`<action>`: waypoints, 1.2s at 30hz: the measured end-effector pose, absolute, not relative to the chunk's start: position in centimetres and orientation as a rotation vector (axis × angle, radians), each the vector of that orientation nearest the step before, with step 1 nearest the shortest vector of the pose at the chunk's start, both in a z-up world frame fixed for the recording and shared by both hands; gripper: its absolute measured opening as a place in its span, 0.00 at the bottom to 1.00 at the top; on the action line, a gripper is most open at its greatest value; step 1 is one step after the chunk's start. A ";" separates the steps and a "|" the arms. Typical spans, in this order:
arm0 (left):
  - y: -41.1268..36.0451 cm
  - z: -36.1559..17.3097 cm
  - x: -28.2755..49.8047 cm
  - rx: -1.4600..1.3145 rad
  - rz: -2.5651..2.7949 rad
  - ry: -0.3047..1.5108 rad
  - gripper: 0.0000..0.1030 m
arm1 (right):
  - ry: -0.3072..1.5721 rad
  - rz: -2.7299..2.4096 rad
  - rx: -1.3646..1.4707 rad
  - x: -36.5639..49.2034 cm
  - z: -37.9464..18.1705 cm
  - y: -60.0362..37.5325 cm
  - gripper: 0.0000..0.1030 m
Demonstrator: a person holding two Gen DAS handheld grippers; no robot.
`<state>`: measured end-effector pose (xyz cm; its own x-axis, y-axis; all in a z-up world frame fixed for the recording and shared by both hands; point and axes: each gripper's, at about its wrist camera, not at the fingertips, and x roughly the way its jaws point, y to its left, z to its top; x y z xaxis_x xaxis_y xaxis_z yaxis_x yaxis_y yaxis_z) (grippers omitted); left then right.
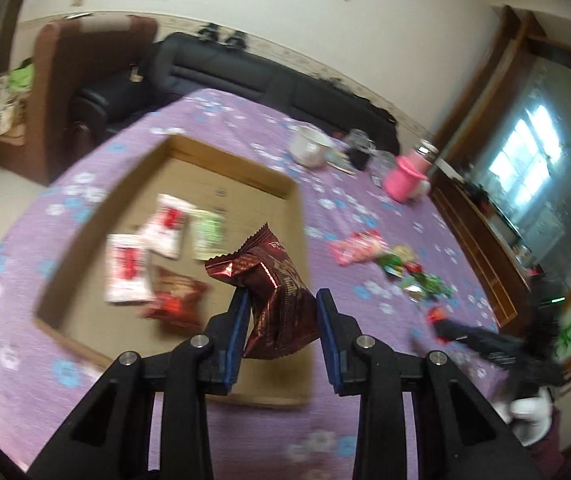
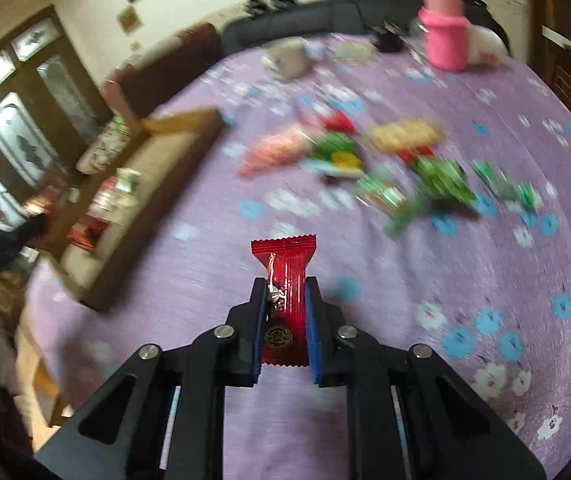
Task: Organize snacks
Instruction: 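Carry both packets into the cardboard box and open both tools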
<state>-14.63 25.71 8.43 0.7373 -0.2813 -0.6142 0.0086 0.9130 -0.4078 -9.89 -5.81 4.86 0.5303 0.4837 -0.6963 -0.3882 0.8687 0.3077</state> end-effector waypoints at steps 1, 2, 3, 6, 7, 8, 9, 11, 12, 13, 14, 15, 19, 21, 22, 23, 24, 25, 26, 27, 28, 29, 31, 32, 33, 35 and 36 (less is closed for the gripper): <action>26.7 8.3 -14.3 -0.404 -0.145 0.735 0.32 | 0.856 0.551 0.115 -9.9 5.8 -4.8 0.19; 27.3 8.2 -14.1 -0.405 -0.138 0.742 0.32 | 0.845 0.601 0.111 -9.8 7.2 -3.2 0.19; 27.9 7.9 -13.7 -0.407 -0.126 0.754 0.32 | 0.846 0.641 0.112 -9.6 8.0 -1.9 0.19; 28.9 6.7 -12.4 -0.416 -0.116 0.805 0.32 | 0.886 0.774 0.120 -8.4 9.1 3.6 0.19; 28.9 6.3 -12.1 -0.413 -0.113 0.820 0.32 | 0.906 0.800 0.109 -7.9 8.9 5.4 0.19; 28.9 5.9 -12.1 -0.408 -0.110 0.832 0.32 | 0.926 0.814 0.082 -7.3 8.4 7.8 0.19; 28.8 5.4 -11.8 -0.403 -0.103 0.851 0.33 | 0.943 0.815 0.057 -6.7 7.8 9.6 0.19; 29.2 4.8 -12.0 -0.405 -0.086 0.875 0.36 | 0.976 0.811 0.022 -5.8 6.4 12.7 0.19; 29.5 4.7 -12.1 -0.413 -0.077 0.887 0.44 | 0.986 0.805 0.002 -5.6 5.8 13.7 0.19; 29.9 4.6 -12.3 -0.430 -0.071 0.897 0.52 | 0.994 0.786 -0.027 -5.3 5.1 14.7 0.20; 30.3 4.7 -12.7 -0.445 -0.076 0.897 0.54 | 0.999 0.759 -0.050 -5.3 4.5 15.4 0.21; 30.6 5.0 -13.2 -0.454 -0.080 0.889 0.55 | 1.004 0.750 -0.057 -5.2 4.1 15.8 0.22; 31.4 6.3 -15.1 -0.477 -0.086 0.842 0.61 | 1.006 0.780 -0.042 -5.8 3.4 16.0 0.24; 31.5 7.0 -15.6 -0.495 -0.093 0.813 0.62 | 0.976 0.793 -0.026 -6.4 4.0 15.4 0.25; 31.4 7.2 -15.8 -0.505 -0.096 0.802 0.62 | 0.959 0.793 -0.019 -6.6 4.4 15.0 0.26; 31.4 7.6 -16.0 -0.517 -0.100 0.788 0.62 | 0.940 0.788 -0.011 -6.6 4.9 14.6 0.26; 31.1 8.0 -16.4 -0.525 -0.106 0.771 0.63 | 0.916 0.782 -0.001 -6.8 5.7 14.1 0.26; 30.9 8.3 -16.6 -0.528 -0.111 0.760 0.65 | 0.895 0.778 0.009 -6.9 6.3 13.6 0.26; 30.6 8.6 -16.8 -0.531 -0.113 0.750 0.67 | 0.872 0.771 0.019 -7.1 7.0 12.8 0.29; 30.2 8.9 -17.1 -0.535 -0.111 0.740 0.72 | 0.852 0.760 0.027 -7.2 7.7 12.0 0.32; 30.0 9.0 -17.3 -0.536 -0.108 0.737 0.74 | 0.839 0.751 0.032 -7.5 8.2 11.5 0.42; 29.6 9.2 -17.4 -0.536 -0.098 0.737 0.75 | 0.816 0.741 0.043 -7.8 8.7 10.4 0.48; 29.0 9.6 -17.4 -0.536 -0.068 0.751 0.75 | 0.788 0.729 0.056 -8.1 9.2 9.0 0.49; 28.5 10.1 -17.2 -0.526 -0.055 0.765 0.75 | 0.782 0.720 0.069 -8.5 9.4 7.8 0.49; 28.0 10.7 -17.2 -0.515 -0.053 0.770 0.75 | 0.778 0.715 0.085 -8.8 9.5 6.9 0.49; 27.2 12.1 -17.5 -0.511 -0.096 0.738 0.75 | 0.763 0.690 0.107 -9.1 9.9 4.4 0.49; 26.9 12.8 -17.6 -0.505 -0.112 0.724 0.75 | 0.752 0.675 0.109 -9.2 10.3 3.3 0.48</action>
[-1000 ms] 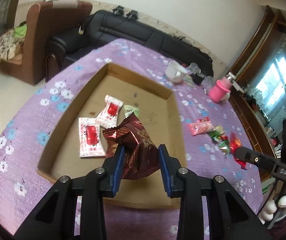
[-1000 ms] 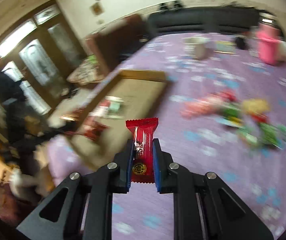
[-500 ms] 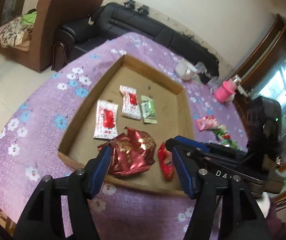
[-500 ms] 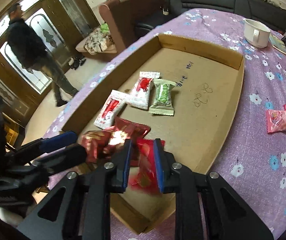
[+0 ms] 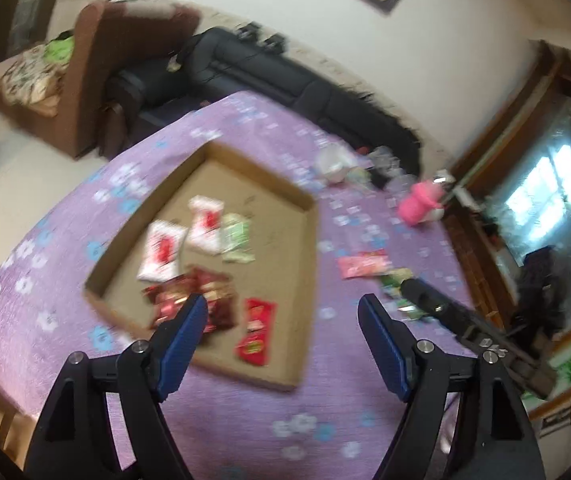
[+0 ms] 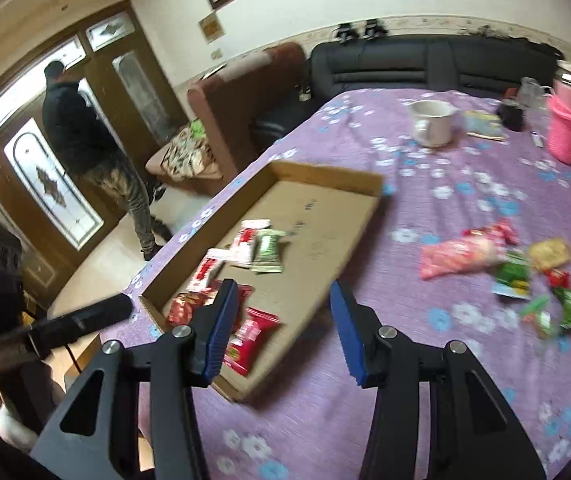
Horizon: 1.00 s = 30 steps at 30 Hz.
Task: Organize snacks
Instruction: 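Carry both packets into the cardboard box and open both tools, then move both tools back over the remaining snacks, then grasp the pink cartoon packet with the left tool while the right tool grasps the green packet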
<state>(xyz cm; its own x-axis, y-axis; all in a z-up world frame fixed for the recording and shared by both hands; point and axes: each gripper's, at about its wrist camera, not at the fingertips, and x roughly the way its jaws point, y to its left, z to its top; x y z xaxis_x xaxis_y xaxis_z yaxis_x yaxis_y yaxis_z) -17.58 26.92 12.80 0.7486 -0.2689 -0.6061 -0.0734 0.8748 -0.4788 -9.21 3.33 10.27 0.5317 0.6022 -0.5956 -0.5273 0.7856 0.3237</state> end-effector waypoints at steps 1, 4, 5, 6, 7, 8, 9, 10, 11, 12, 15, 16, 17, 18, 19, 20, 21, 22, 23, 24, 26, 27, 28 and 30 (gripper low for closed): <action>26.5 13.7 -17.7 -0.488 -0.123 0.710 0.75 | 0.737 0.657 0.108 -9.4 10.8 2.0 0.48; 25.1 17.0 -18.0 -0.425 -0.153 0.649 0.75 | 0.683 0.590 0.112 -9.0 13.4 -2.5 0.48; 24.6 18.3 -18.2 -0.400 -0.154 0.628 0.75 | 0.655 0.559 0.117 -8.7 15.1 -4.5 0.48; 24.2 19.7 -18.2 -0.371 -0.155 0.608 0.75 | 0.632 0.538 0.122 -8.5 16.4 -5.9 0.48; 23.8 21.2 -18.2 -0.340 -0.169 0.582 0.75 | 0.603 0.513 0.131 -8.3 18.0 -7.3 0.48; 23.4 22.6 -18.1 -0.308 -0.178 0.561 0.75 | 0.558 0.479 0.150 -8.0 20.4 -9.4 0.48; 23.1 23.7 -18.0 -0.284 -0.176 0.549 0.75 | 0.526 0.456 0.165 -8.0 22.1 -10.9 0.48; 22.8 25.0 -17.9 -0.261 -0.172 0.539 0.75 | 0.498 0.434 0.176 -7.8 23.9 -12.1 0.48; 22.6 26.5 -17.6 -0.244 -0.172 0.529 0.75 | 0.474 0.415 0.179 -7.6 25.9 -13.2 0.50; 22.5 27.8 -17.1 -0.237 -0.176 0.518 0.76 | 0.460 0.396 0.171 -7.2 27.8 -14.0 0.52; 21.9 29.6 -14.3 -0.194 -0.195 0.544 0.79 | 0.485 0.357 0.148 -5.5 30.2 -15.4 0.68; 21.7 29.1 -12.9 -0.186 -0.209 0.574 0.79 | 0.518 0.368 0.156 -4.9 29.7 -15.5 0.68; 21.4 28.4 -12.0 -0.185 -0.215 0.592 0.79 | 0.560 0.391 0.178 -4.3 28.1 -15.3 0.68; 21.0 27.1 -10.9 -0.183 -0.222 0.624 0.79 | 0.590 0.415 0.188 -4.0 26.5 -15.1 0.68; 20.6 25.8 -10.1 -0.183 -0.230 0.654 0.79 | 0.632 0.446 0.187 -3.7 24.1 -14.3 0.68; 20.2 24.3 -9.4 -0.188 -0.244 0.687 0.79 | 0.669 0.464 0.178 -3.3 22.0 -13.6 0.68; 19.6 22.4 -8.6 -0.201 -0.266 0.722 0.79 | 0.711 0.474 0.167 -3.0 19.2 -12.6 0.68; 18.9 20.9 -7.9 -0.207 -0.288 0.748 0.79 | 0.750 0.488 0.165 -2.6 16.4 -11.6 0.68; 18.2 19.2 -7.1 -0.209 -0.312 0.776 0.78 | 0.786 0.508 0.178 -2.3 13.8 -11.0 0.68; 17.5 17.4 -6.1 -0.210 -0.338 0.808 0.78 | 0.804 0.512 0.197 -2.1 12.0 -11.0 0.68; 16.0 14.7 -4.3 -0.193 -0.386 0.865 0.78 | 0.812 0.504 0.230 -1.4 8.6 -10.9 0.68; 14.9 13.1 -3.1 -0.152 -0.406 0.901 0.78 | 0.822 0.508 0.220 -0.9 7.2 -10.6 0.68; 13.8 11.6 -1.9 -0.093 -0.410 0.936 0.78 | 0.840 0.513 0.189 -0.4 6.0 -10.0 0.68; 12.1 9.6 -0.1 -0.009 -0.400 0.978 0.76 | 0.855 0.503 0.103 0.7 4.6 -9.0 0.68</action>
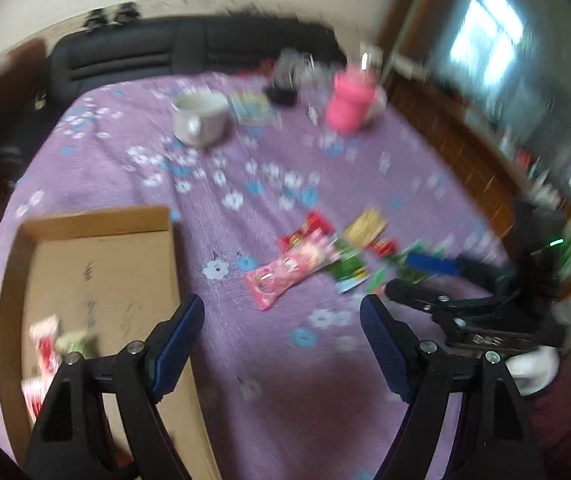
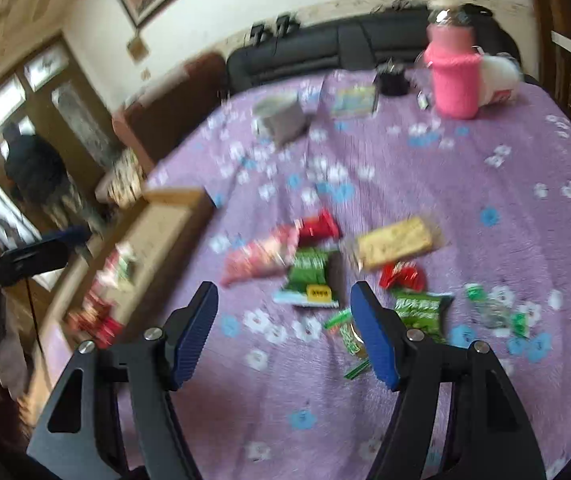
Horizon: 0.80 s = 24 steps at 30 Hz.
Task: Organize snacks
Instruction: 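Grasp the pink cartoon packet with the left tool while the right tool grasps the green packet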
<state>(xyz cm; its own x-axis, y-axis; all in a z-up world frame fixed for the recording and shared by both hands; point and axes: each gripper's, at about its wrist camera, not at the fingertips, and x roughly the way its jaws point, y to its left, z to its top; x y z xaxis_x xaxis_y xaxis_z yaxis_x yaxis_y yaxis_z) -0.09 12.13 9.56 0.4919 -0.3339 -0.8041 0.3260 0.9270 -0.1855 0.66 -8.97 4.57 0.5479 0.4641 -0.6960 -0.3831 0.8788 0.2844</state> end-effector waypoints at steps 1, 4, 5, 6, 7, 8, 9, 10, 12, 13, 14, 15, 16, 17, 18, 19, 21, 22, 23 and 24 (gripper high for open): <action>11.5 8.7 0.8 0.015 -0.390 0.991 0.75 | 0.850 0.480 0.069 0.8 4.1 -8.4 0.68; 10.1 6.5 2.9 0.061 -0.413 1.014 0.75 | 0.850 0.465 0.040 2.8 3.0 -7.0 0.68; 9.6 5.9 3.3 0.083 -0.417 1.027 0.75 | 0.861 0.465 0.041 3.6 2.5 -6.6 0.67; 9.2 5.4 3.6 0.111 -0.421 1.046 0.75 | 0.869 0.466 0.046 4.1 2.1 -6.4 0.65; 8.7 4.9 3.8 0.142 -0.426 1.061 0.75 | 0.879 0.478 0.060 4.8 1.6 -6.2 0.52; 8.6 4.5 4.0 0.161 -0.426 1.065 0.75 | 0.893 0.492 0.075 5.3 1.2 -6.1 0.35; 8.3 4.3 4.1 0.189 -0.427 1.065 0.75 | 0.893 0.496 0.085 5.4 0.9 -6.1 0.33; 7.9 4.1 4.2 0.215 -0.432 1.061 0.76 | 0.886 0.501 0.093 5.4 0.9 -6.2 0.33; 7.3 4.1 4.6 0.253 -0.451 1.051 0.76 | 0.882 0.496 0.105 5.3 1.0 -6.8 0.32; 6.8 3.9 4.7 0.273 -0.464 1.050 0.76 | 0.877 0.487 0.112 5.1 1.2 -7.2 0.32; 6.2 3.5 5.0 0.297 -0.477 1.055 0.76 | 0.871 0.479 0.128 5.1 1.3 -7.7 0.32; 5.6 3.0 5.3 0.313 -0.484 1.060 0.76 | 0.866 0.476 0.152 5.1 1.5 -8.4 0.31; 5.3 2.7 5.7 0.321 -0.488 1.064 0.76 | 0.864 0.478 0.174 5.3 1.6 -8.9 0.31; 4.9 2.4 5.8 0.326 -0.499 1.071 0.76 | 0.868 0.486 0.197 5.5 1.6 -9.4 0.31; 4.5 2.2 6.0 0.325 -0.512 1.074 0.76 | 0.879 0.497 0.226 5.8 1.5 -9.8 0.31; 4.2 2.0 6.2 0.323 -0.517 1.072 0.76 | 0.892 0.506 0.250 5.9 1.3 -10.1 0.31; 3.6 1.9 6.3 0.319 -0.525 1.061 0.76 | 0.923 0.525 0.280 6.2 0.8 -10.1 0.31; 3.2 1.7 6.3 0.321 -0.526 1.066 0.73 | 0.924 0.530 0.278 6.2 0.8 -10.0 0.31; 2.9 1.5 6.3 0.328 -0.521 1.074 0.66 | 0.922 0.525 0.271 6.1 0.9 -9.9 0.30; 2.7 1.3 6.2 0.333 -0.502 1.075 0.54 | 0.919 0.526 0.273 6.1 0.9 -9.9 0.30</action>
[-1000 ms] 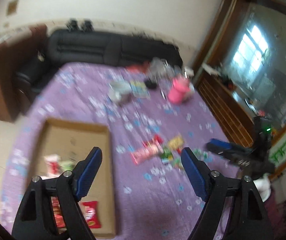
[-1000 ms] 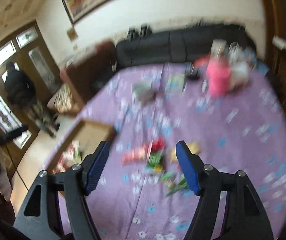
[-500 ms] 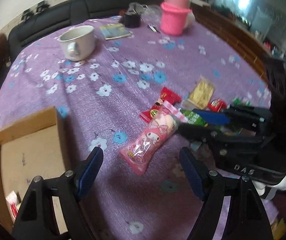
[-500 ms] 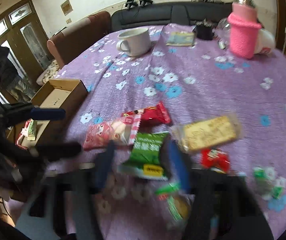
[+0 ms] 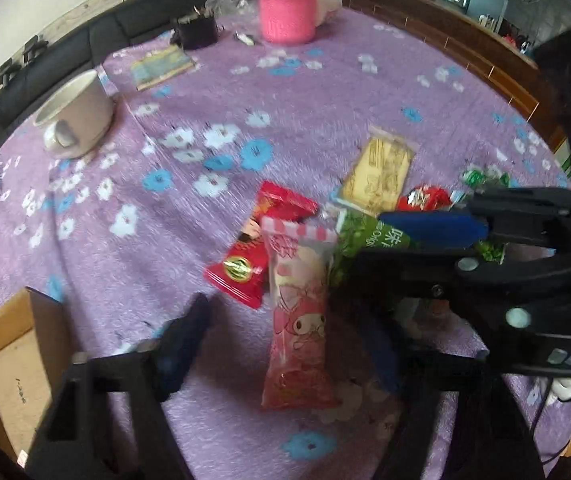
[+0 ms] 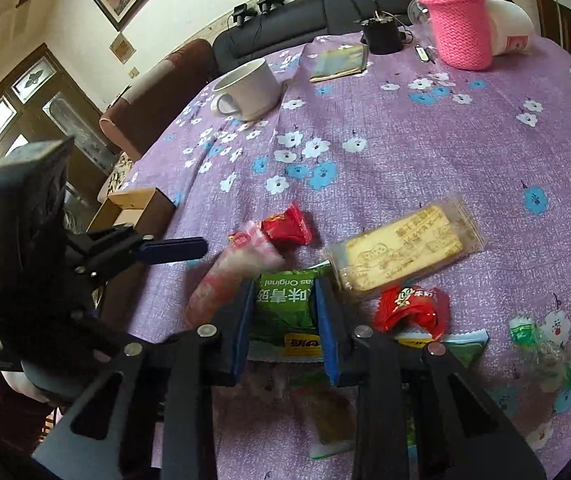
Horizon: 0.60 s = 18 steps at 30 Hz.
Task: Organize snacks
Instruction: 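Grasp the pink cartoon packet with the left tool while the right tool grasps the green packet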
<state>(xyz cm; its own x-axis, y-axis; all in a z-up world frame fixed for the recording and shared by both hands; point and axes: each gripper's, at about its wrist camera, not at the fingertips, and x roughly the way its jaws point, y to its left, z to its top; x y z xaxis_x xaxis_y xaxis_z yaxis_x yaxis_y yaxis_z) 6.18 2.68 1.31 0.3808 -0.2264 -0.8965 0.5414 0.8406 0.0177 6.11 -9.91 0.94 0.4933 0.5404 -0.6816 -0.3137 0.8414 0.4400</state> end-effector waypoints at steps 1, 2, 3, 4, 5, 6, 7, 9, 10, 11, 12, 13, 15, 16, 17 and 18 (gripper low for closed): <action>2.6 1.3 6.4 0.325 -0.488 1.075 0.37 | 0.917 0.531 0.285 6.1 1.0 -10.0 0.29; 2.7 1.5 6.4 0.296 -0.476 1.081 0.27 | 0.914 0.530 0.291 6.1 1.0 -10.2 0.29; 3.2 1.7 6.4 0.264 -0.463 1.089 0.21 | 0.910 0.526 0.295 6.0 1.1 -10.3 0.28; 3.5 1.8 6.3 0.235 -0.460 1.094 0.21 | 0.904 0.520 0.296 6.0 1.3 -10.4 0.27; 4.1 1.9 6.0 0.194 -0.458 1.093 0.21 | 0.901 0.518 0.299 5.9 1.3 -10.6 0.27; 4.5 2.1 5.6 0.169 -0.461 1.086 0.21 | 0.895 0.519 0.309 5.9 1.4 -10.7 0.27; 5.0 2.4 5.1 0.146 -0.461 1.079 0.21 | 0.888 0.524 0.318 5.8 1.5 -10.9 0.27; 6.1 3.3 3.8 0.093 -0.457 1.060 0.21 | 0.876 0.537 0.338 5.7 1.7 -11.1 0.27; 7.0 4.2 2.9 0.061 -0.459 1.040 0.21 | 0.869 0.550 0.354 5.6 1.9 -11.2 0.26; 7.4 4.8 2.2 0.044 -0.456 1.024 0.21 | 0.860 0.568 0.373 5.5 2.1 -11.3 0.26; 8.4 5.7 1.2 0.022 -0.447 1.004 0.21 | 0.854 0.580 0.386 5.4 2.2 -11.3 0.26; 9.4 6.5 0.4 -0.001 -0.440 0.986 0.21 | 0.848 0.594 0.400 5.3 2.4 -11.4 0.26; 12.1 8.2 -1.3 -0.055 -0.413 0.960 0.21 | 0.831 0.619 0.413 4.9 2.8 -11.1 0.26; 13.2 8.6 -1.6 -0.071 -0.400 0.956 0.21 | 0.827 0.613 0.404 4.6 3.1 -10.8 0.26; 14.6 9.0 -1.8 -0.090 -0.381 0.949 0.21 | 0.826 0.612 0.397 4.4 3.4 -10.5 0.26; 16.2 9.5 -2.1 -0.098 -0.352 0.940 0.21 | 0.825 0.627 0.397 3.9 3.9 -10.0 0.26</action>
